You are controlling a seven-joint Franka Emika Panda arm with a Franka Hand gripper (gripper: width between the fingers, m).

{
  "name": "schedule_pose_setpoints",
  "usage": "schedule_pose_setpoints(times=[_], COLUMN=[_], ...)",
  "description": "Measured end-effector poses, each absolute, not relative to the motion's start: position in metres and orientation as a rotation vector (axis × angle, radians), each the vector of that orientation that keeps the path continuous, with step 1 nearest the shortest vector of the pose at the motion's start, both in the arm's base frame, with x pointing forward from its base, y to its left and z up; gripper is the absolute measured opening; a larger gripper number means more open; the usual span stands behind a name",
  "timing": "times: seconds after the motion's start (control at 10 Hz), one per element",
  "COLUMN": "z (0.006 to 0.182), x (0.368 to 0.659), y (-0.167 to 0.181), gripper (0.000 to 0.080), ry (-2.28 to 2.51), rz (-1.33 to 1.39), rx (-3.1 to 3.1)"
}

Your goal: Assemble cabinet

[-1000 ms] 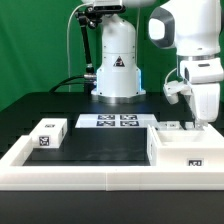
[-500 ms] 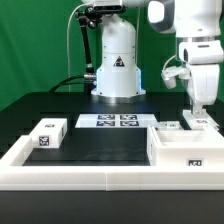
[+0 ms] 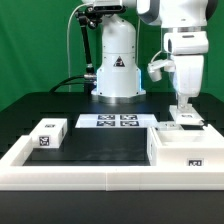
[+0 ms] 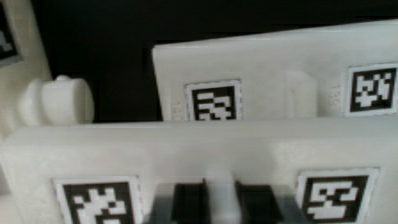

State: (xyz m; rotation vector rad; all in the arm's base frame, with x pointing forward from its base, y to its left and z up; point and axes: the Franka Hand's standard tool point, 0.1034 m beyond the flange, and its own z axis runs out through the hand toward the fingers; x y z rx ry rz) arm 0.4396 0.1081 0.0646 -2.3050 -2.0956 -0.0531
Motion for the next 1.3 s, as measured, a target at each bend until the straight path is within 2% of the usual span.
schedule_pose_setpoints(times=[1.3], z=[0.052], x=[0.45], y=[0.118], gripper=[0.007], ry=[-2.07], rz=[-0.046], rx=[-2.296])
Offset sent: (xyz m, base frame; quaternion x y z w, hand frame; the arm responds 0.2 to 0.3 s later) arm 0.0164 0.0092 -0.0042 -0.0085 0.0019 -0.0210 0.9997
